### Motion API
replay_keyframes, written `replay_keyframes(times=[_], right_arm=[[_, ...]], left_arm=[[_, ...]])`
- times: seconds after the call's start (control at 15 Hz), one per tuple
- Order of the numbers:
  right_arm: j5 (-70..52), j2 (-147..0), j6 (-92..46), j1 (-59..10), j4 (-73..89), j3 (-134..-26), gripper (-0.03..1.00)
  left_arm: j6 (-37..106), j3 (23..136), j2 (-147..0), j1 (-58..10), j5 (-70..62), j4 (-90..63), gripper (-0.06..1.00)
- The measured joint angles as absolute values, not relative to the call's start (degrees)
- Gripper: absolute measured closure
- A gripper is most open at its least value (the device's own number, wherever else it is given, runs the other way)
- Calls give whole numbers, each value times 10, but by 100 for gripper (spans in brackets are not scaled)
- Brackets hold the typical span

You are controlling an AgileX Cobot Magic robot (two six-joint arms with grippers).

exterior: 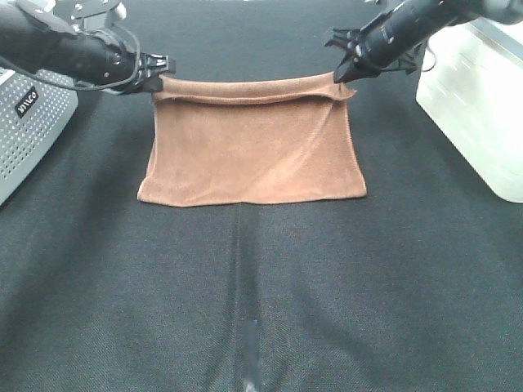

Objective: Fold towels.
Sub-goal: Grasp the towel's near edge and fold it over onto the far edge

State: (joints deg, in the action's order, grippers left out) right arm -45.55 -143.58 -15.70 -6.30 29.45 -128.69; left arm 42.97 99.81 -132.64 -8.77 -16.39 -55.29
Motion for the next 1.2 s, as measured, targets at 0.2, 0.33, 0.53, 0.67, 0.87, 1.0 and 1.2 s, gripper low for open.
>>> replay_keyframes(times=[0.2,0.33,0.53,0.67,0.87,1.0,1.2], right_arm=[[-443,-1492,-168,-63,290,-1334,97],[-406,-1515,-171,-63,290,-1345,97],[-388,-1526,-187,-63,297,-1346,97],[-382,-1532,-201,-63,316,-1346,95],[-376,-1536,-217,-63,332,-1346,59],[-376,-1533,-217,-63,332,-1346,32],[-442,-1505,-217,-63,308,-1346,22]], left_arm=[[432,1088,-1392,-88,-150,-552,94],[434,1125,-1427,-88,-131,-552,94],[434,1127,-1444,-88,-114,-552,94],[434,1127,-1452,-88,-111,-552,94],[434,1133,-1452,-88,-106,-552,65],[434,1133,-1452,-88,-121,-552,35],[434,1133,-1442,-86,-188,-504,17]])
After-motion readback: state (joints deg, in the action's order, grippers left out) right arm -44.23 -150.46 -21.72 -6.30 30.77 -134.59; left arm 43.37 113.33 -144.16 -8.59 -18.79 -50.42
